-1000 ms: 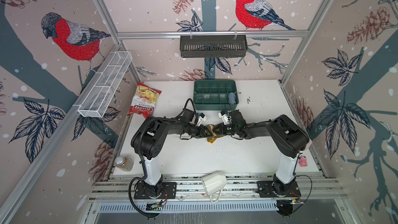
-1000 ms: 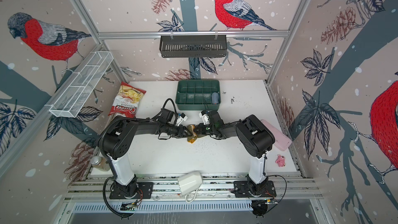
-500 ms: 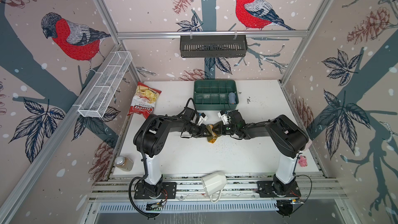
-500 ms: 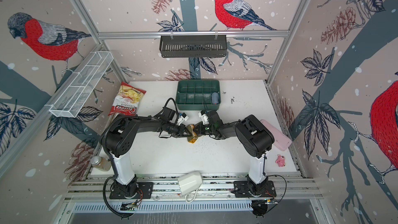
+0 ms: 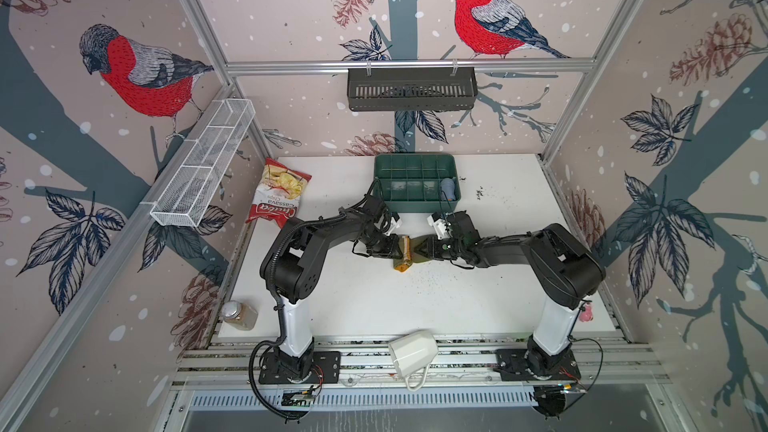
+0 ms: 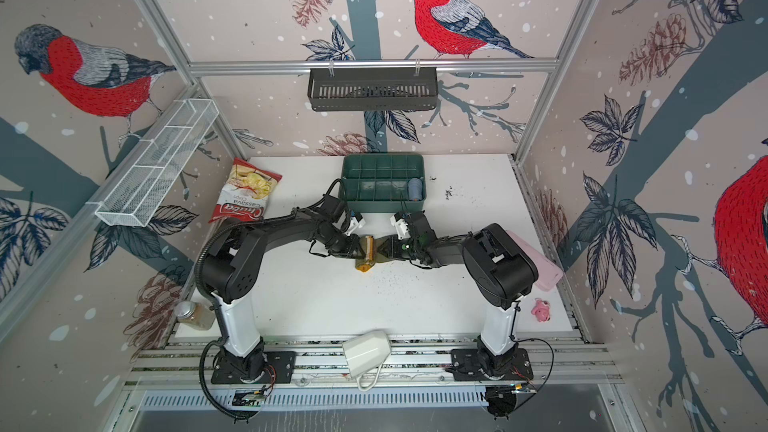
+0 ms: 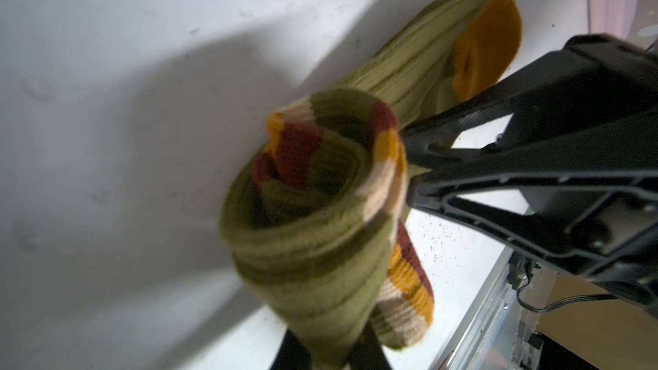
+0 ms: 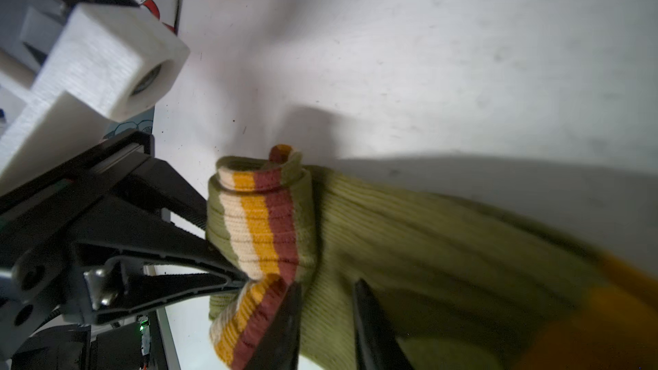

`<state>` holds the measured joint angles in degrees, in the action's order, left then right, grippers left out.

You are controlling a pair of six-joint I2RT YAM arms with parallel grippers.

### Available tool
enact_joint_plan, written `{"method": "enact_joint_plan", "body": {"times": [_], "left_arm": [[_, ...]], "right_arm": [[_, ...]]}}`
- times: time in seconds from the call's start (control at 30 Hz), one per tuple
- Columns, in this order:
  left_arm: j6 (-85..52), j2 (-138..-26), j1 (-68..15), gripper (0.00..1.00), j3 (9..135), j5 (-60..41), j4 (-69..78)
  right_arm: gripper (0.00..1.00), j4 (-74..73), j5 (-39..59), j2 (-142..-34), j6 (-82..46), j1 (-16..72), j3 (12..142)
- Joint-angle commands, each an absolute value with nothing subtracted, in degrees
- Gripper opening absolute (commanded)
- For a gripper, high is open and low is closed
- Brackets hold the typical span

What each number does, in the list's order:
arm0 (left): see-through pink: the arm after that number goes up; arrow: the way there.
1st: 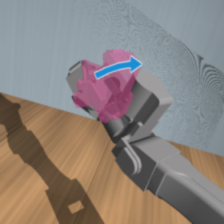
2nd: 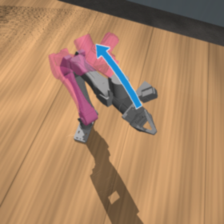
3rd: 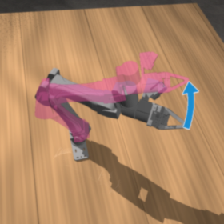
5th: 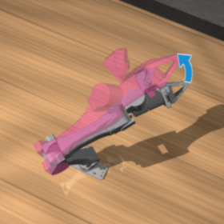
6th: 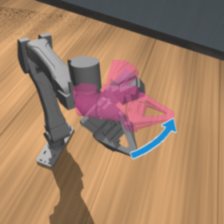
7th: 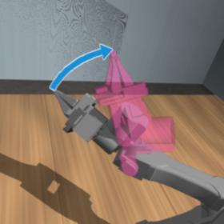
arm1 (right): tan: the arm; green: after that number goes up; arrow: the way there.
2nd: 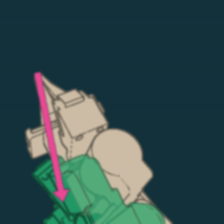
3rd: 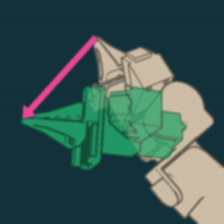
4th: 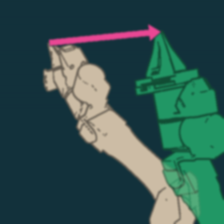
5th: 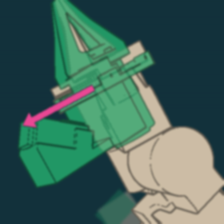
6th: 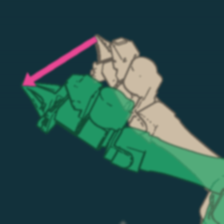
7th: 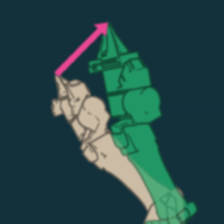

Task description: Roll the socks

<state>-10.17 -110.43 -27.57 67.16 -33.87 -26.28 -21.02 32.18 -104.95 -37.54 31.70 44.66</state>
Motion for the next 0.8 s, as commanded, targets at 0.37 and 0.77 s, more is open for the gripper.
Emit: {"method": "enact_joint_plan", "body": {"times": [0.37, 0.77], "left_arm": [[-5.0, -119.0, -32.9, 0.03, 86.1, -0.1, -55.3], [-4.1, -122.0, -34.1, 0.01, 96.0, 11.3, -64.8]], "right_arm": [[0.21, -17.7, 30.6, -106.3, -35.3, 29.8, 44.0], [0.18, -24.3, 31.6, -105.1, -41.4, 34.2, 38.5]]}}
